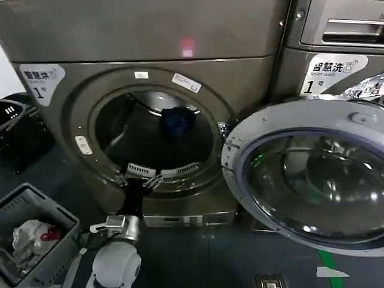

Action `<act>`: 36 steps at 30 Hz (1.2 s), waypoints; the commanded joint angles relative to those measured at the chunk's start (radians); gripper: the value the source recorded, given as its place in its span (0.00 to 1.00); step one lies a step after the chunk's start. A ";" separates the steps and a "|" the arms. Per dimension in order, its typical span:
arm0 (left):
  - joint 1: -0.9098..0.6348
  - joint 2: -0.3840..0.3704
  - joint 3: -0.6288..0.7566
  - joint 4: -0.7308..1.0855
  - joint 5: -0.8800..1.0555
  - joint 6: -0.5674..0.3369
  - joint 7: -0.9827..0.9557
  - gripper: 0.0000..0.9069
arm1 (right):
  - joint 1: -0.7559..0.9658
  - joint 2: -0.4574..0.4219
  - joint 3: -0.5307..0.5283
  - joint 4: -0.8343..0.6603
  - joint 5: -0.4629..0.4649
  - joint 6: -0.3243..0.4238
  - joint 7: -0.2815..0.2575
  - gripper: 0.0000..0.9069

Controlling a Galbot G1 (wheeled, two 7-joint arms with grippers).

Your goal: Grasp the clothes from the dryer.

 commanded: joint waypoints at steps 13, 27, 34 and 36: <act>-0.014 0.003 -0.004 0.014 -0.009 -0.002 0.002 1.00 | -0.006 0.026 0.020 -0.019 -0.017 0.005 -0.003 1.00; -0.033 -0.003 -0.001 0.037 -0.011 -0.004 0.005 1.00 | -0.020 0.029 0.042 -0.027 -0.016 0.006 -0.004 1.00; -0.045 -0.005 0.004 0.047 -0.011 -0.006 0.010 1.00 | -0.026 0.029 0.053 -0.021 -0.011 0.002 -0.008 1.00; -0.056 -0.006 0.005 0.055 -0.013 -0.005 0.009 1.00 | -0.032 0.027 0.061 -0.023 -0.010 0.006 -0.010 1.00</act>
